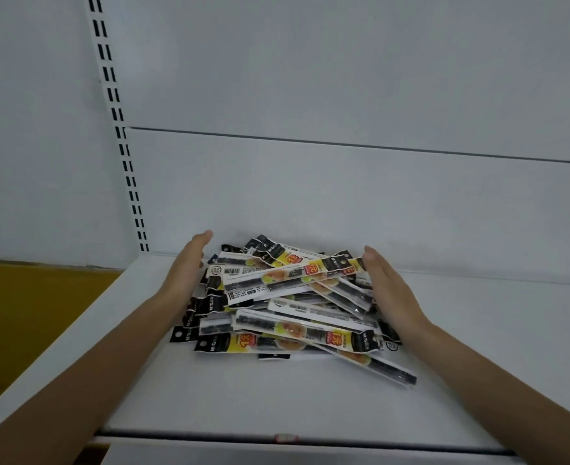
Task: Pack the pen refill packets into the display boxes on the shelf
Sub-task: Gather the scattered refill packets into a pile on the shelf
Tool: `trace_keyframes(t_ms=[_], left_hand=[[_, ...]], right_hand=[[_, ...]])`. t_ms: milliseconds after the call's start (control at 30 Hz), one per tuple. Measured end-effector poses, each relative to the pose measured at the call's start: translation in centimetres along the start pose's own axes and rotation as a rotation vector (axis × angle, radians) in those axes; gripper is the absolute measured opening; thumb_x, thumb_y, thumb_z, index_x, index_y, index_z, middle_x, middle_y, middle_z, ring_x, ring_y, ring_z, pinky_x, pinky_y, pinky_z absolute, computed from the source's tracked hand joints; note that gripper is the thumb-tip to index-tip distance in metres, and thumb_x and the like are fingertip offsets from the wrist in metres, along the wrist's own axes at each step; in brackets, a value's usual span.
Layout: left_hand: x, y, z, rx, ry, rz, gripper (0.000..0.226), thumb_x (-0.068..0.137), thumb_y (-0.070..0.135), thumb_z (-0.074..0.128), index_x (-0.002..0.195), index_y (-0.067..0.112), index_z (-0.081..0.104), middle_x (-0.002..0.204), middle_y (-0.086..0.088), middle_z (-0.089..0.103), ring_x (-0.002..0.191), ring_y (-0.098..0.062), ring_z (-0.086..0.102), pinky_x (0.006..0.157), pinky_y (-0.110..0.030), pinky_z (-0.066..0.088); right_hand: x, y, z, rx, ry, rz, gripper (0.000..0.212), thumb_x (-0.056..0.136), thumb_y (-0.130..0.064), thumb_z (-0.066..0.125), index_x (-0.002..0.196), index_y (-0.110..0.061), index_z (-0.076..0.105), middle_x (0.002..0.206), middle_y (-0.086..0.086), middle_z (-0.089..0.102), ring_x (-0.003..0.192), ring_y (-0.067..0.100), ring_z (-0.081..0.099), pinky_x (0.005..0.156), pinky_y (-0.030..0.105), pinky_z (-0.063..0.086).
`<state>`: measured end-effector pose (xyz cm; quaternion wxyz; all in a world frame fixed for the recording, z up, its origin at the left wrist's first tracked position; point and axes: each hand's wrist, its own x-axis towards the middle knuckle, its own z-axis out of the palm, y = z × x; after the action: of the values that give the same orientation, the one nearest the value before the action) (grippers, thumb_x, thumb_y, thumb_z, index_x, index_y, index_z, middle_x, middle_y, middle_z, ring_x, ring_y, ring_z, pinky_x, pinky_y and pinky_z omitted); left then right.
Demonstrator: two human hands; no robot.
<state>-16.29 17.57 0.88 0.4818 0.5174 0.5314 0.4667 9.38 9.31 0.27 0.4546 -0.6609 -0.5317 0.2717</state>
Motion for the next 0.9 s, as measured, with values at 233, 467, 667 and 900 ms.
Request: trace_keyframes(t_ms=[233, 467, 667, 900], left_hand=[[0.5, 1.6, 3.8, 0.064, -0.062, -0.04, 0.034, 0.096, 0.039, 0.033, 0.122, 0.022, 0.048, 0.116, 0.009, 0.046, 0.105, -0.015, 0.042, 0.09, -0.029, 0.03], [-0.3, 0.6, 3.5, 0.272, -0.086, 0.111, 0.039, 0.089, 0.051, 0.043, 0.118, 0.025, 0.05, 0.128, -0.002, 0.05, 0.111, -0.018, 0.047, 0.086, -0.031, 0.036], [0.0, 1.5, 2.0, 0.844, -0.072, 0.576, 0.086, 0.068, 0.076, 0.048, 0.137, 0.025, 0.037, 0.152, -0.001, 0.023, 0.14, -0.017, 0.013, 0.113, -0.041, 0.013], [0.2, 2.0, 2.8, 1.116, -0.416, 0.693, 0.062, 0.081, 0.062, 0.048, 0.128, 0.022, 0.048, 0.127, 0.003, 0.051, 0.114, -0.012, 0.046, 0.094, -0.031, 0.04]], right_hand=[[2.5, -1.5, 2.9, 0.093, 0.047, 0.024, 0.04, 0.096, -0.04, 0.04, 0.131, -0.023, 0.051, 0.13, -0.003, 0.053, 0.118, 0.015, 0.047, 0.094, 0.025, 0.033], [3.6, -1.1, 3.1, 0.017, 0.054, 0.025, 0.039, 0.095, -0.044, 0.038, 0.122, -0.023, 0.056, 0.124, 0.006, 0.055, 0.102, 0.017, 0.054, 0.085, 0.029, 0.038], [3.2, -1.7, 0.4, -0.296, 0.021, -0.206, 0.066, 0.08, -0.065, 0.047, 0.139, -0.037, 0.034, 0.144, 0.003, 0.032, 0.135, 0.021, 0.024, 0.109, 0.042, 0.025], [3.4, -2.3, -1.3, -0.521, -0.302, -0.504, 0.043, 0.083, -0.037, 0.066, 0.123, -0.025, 0.058, 0.122, -0.003, 0.059, 0.111, 0.014, 0.053, 0.095, 0.033, 0.043]])
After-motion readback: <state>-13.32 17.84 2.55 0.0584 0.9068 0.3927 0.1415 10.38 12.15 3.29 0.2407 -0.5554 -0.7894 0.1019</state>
